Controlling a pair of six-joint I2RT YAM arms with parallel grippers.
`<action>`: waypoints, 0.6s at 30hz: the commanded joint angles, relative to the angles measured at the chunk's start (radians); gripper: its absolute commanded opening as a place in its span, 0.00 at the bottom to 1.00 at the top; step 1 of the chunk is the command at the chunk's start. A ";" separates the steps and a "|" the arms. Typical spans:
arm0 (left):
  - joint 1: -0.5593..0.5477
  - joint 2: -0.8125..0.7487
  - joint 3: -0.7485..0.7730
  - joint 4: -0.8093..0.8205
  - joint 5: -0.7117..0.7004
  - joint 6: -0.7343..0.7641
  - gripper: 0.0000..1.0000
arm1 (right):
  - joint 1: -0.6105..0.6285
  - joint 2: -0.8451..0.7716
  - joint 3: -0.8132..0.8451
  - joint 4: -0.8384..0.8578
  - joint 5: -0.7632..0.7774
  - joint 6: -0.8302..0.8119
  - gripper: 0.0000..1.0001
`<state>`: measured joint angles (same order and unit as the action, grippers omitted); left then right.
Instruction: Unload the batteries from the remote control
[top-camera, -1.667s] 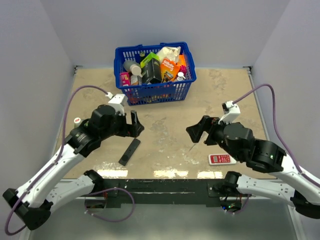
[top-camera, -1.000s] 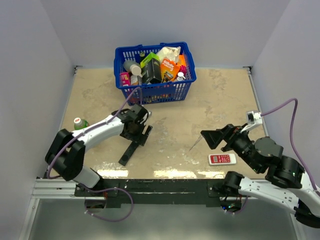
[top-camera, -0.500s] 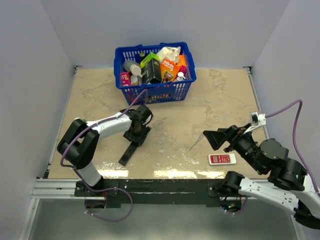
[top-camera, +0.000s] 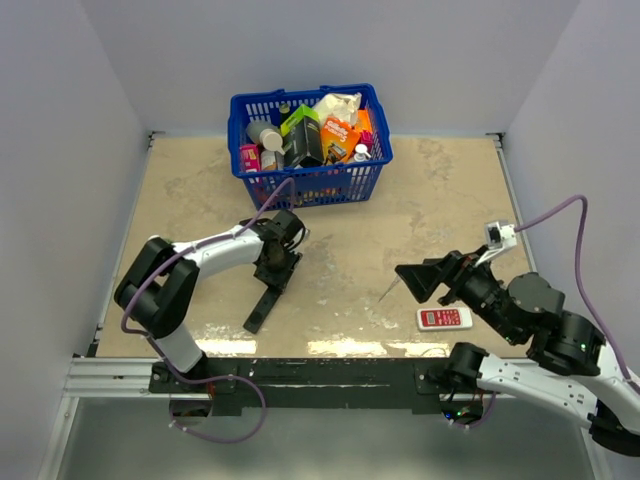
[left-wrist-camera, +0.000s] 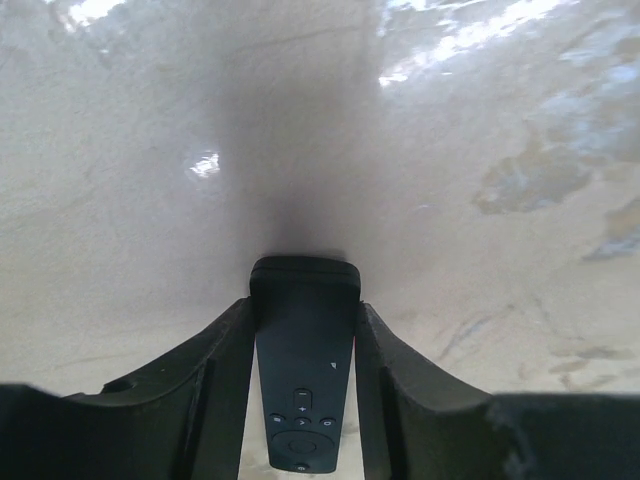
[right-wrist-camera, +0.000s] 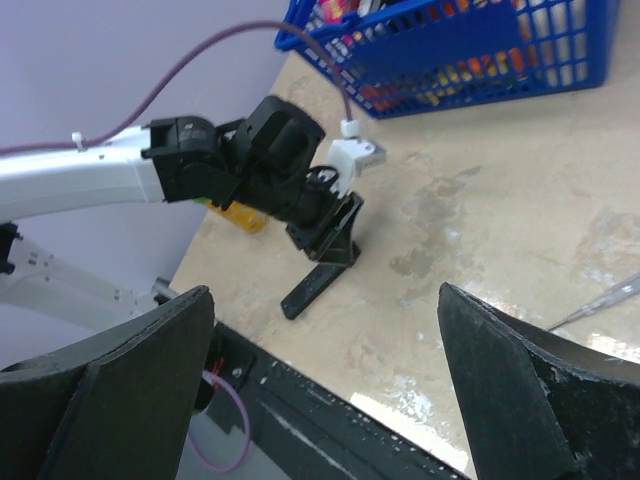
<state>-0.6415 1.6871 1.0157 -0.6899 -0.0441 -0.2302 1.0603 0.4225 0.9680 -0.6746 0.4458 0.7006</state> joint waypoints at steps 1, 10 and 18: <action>0.000 -0.089 0.024 0.052 0.122 -0.061 0.07 | 0.017 0.033 -0.067 0.128 -0.155 0.004 0.96; 0.039 -0.342 -0.005 0.180 0.320 -0.234 0.00 | 0.017 0.160 -0.276 0.506 -0.334 0.016 0.96; 0.046 -0.595 -0.161 0.550 0.610 -0.403 0.00 | 0.017 0.312 -0.428 0.899 -0.442 -0.064 0.98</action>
<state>-0.5976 1.1763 0.9028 -0.3676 0.3649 -0.5201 1.0733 0.6891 0.5777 -0.0742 0.1242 0.6975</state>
